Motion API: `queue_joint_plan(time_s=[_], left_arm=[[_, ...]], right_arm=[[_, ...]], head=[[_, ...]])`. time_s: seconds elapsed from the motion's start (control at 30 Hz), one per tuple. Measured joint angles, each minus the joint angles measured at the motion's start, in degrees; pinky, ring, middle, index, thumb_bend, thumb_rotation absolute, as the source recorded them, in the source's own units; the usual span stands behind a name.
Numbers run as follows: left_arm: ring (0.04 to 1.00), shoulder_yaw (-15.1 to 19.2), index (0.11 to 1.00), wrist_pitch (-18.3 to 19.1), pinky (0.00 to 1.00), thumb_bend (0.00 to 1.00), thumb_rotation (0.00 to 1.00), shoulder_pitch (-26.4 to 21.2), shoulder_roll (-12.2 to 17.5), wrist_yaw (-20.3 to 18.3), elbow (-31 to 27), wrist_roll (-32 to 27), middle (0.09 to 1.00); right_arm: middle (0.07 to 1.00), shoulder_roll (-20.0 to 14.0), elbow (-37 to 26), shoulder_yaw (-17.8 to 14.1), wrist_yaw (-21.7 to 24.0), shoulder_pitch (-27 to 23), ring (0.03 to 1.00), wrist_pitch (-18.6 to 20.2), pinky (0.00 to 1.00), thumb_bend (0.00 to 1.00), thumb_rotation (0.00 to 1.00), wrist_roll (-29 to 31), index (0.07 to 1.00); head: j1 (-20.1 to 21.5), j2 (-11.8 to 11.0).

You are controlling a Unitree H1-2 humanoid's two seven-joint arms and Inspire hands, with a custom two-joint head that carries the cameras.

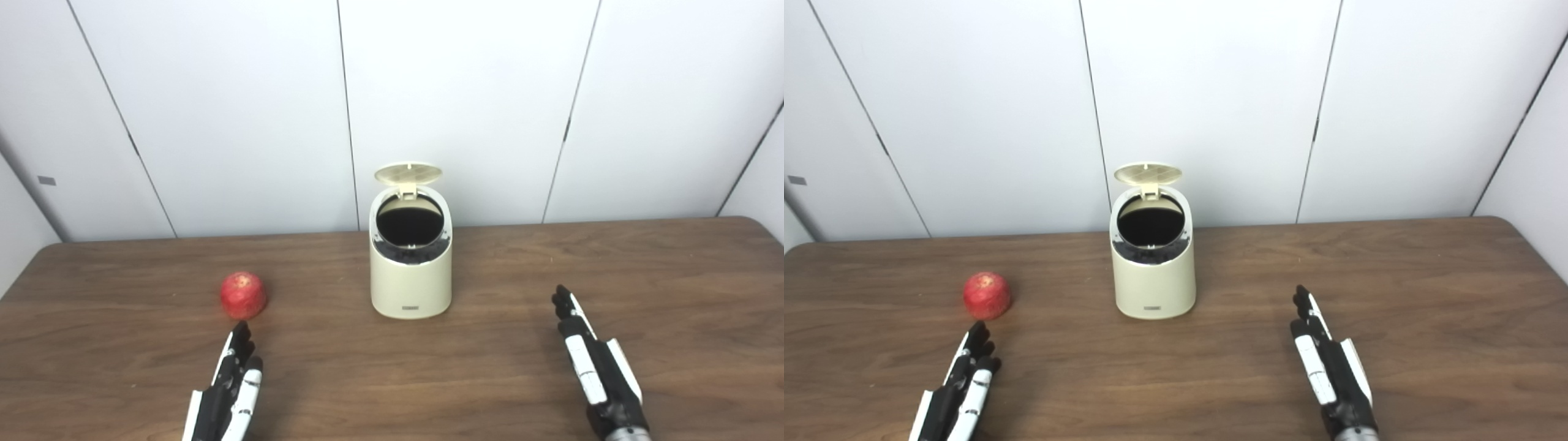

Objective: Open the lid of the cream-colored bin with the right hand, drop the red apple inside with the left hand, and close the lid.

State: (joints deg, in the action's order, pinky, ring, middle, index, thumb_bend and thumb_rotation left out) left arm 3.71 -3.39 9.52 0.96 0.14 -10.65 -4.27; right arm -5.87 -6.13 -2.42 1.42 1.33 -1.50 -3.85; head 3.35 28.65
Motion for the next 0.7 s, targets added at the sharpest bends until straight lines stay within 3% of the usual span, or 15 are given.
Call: queue_joint_plan(time_s=[0.07, 0.27, 0.4, 0.53, 0.7], left_arm=[[0.999, 0.0, 1.0, 0.0, 1.0, 0.25, 0.59, 0.0, 0.0, 0.0, 0.0, 0.0, 1.0], [0.994, 0.0, 1.0, 0.0, 1.0, 0.3, 0.58, 0.0, 0.0, 0.0, 0.0, 0.1, 0.996], [0.965, -0.1, 0.998, 0.0, 1.0, 0.3, 0.55, 0.0, -0.2, 0.2, 0.0, 0.4, 0.976], [0.964, -0.5, 0.991, -0.1, 1.0, 0.35, 0.58, -0.1, -0.6, 0.6, 0.2, 2.3, 0.965], [0.965, -1.0, 0.985, -0.2, 1.0, 0.34, 0.64, -0.1, -0.7, 1.6, 0.3, 4.7, 0.966]], right_arm=[[0.98, 0.0, 0.3, -0.2, 0.0, 0.0, 0.987, -1.0, 1.0, 0.64, 1.0, 0.3, 0.981], [0.986, -0.3, 0.9, -0.8, 0.1, 0.0, 0.99, -3.8, 1.0, 0.59, 1.0, 1.4, 0.98], [0.995, -0.8, 1.8, -1.2, 0.6, -0.3, 0.998, -5.1, 1.0, 0.59, 1.0, 3.2, 0.986], [1.0, -2.1, 2.9, -1.4, 1.6, -0.8, 1.0, -5.9, 1.0, 0.59, 1.0, 4.7, 0.988], [0.992, -2.6, 2.7, -1.4, 2.5, -0.8, 1.0, -5.8, 1.0, 0.62, 1.0, 6.0, 0.985]], head=[[-1.7, 0.3], [-6.2, 1.1], [-11.7, 1.0], [-15.8, 0.7], [-18.9, 0.4]])
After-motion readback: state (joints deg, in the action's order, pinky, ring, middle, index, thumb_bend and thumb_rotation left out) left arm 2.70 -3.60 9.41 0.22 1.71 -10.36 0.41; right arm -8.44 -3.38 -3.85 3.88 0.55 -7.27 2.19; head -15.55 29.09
